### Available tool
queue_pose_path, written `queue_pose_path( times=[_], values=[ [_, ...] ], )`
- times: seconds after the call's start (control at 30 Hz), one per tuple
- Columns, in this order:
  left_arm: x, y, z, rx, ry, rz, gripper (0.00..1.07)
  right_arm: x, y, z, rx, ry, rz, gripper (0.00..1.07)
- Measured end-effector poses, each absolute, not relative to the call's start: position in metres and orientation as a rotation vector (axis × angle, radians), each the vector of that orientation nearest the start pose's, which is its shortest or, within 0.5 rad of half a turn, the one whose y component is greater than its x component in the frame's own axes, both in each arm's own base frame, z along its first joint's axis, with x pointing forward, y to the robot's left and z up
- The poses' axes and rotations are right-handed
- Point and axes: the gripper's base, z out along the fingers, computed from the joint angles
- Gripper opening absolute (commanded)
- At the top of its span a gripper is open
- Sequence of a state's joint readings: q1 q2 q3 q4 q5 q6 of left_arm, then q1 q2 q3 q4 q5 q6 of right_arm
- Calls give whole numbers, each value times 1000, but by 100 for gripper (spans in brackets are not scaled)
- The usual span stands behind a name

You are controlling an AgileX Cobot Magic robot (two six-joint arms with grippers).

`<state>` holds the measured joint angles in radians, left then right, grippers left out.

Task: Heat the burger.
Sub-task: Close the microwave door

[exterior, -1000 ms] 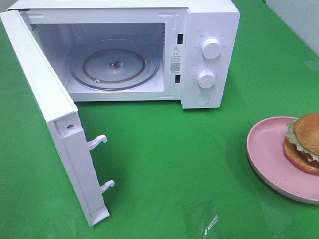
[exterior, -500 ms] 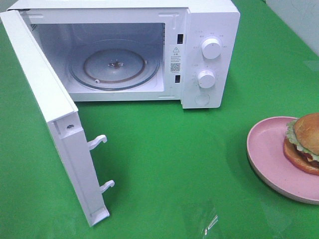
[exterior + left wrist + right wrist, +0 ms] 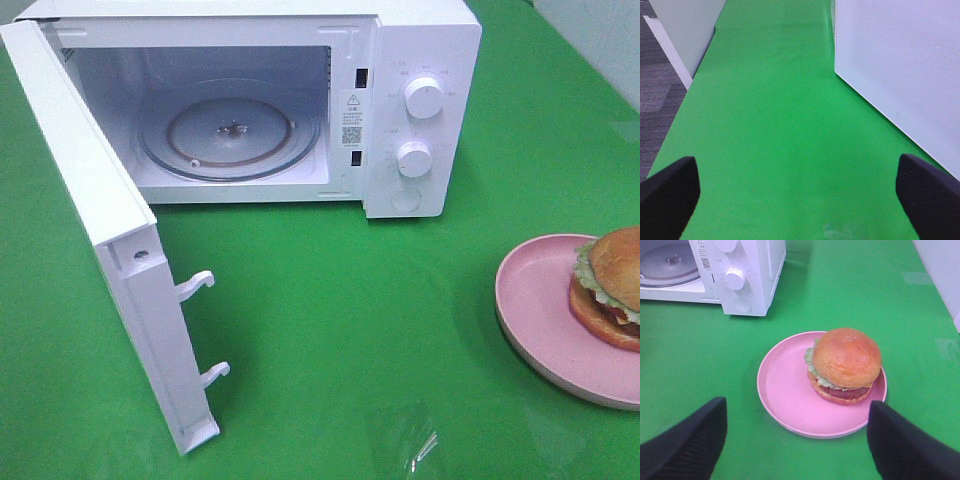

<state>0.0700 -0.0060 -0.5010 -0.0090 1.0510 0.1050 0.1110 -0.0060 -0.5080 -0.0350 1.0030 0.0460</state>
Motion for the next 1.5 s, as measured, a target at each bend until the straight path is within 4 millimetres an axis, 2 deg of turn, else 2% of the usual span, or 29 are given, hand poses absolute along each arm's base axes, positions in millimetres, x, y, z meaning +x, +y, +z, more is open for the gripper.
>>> queue_pose_path(
  times=[1.17,1.33,1.37,1.4,1.43,1.47,1.5],
  values=[
    [-5,-1,278,36,2029,100,100,-4,-3,284,-64,1972,60,76],
    [-6,-1,283,35,1992,102,92,-4,-3,284,-64,1972,60,76],
    [-5,-1,286,35,1971,104,85,-4,-3,284,-64,1972,60,76],
    [-5,-1,286,35,1971,104,85,-4,-3,284,-64,1972,60,76],
    [-1,-1,289,34,1960,104,78,-4,-3,284,-64,1972,60,76],
    [-1,-1,289,34,1960,104,78,-4,-3,284,-64,1972,60,76],
    [1,-1,291,34,1956,105,67,-4,-3,284,-64,1972,60,76]
  ],
)
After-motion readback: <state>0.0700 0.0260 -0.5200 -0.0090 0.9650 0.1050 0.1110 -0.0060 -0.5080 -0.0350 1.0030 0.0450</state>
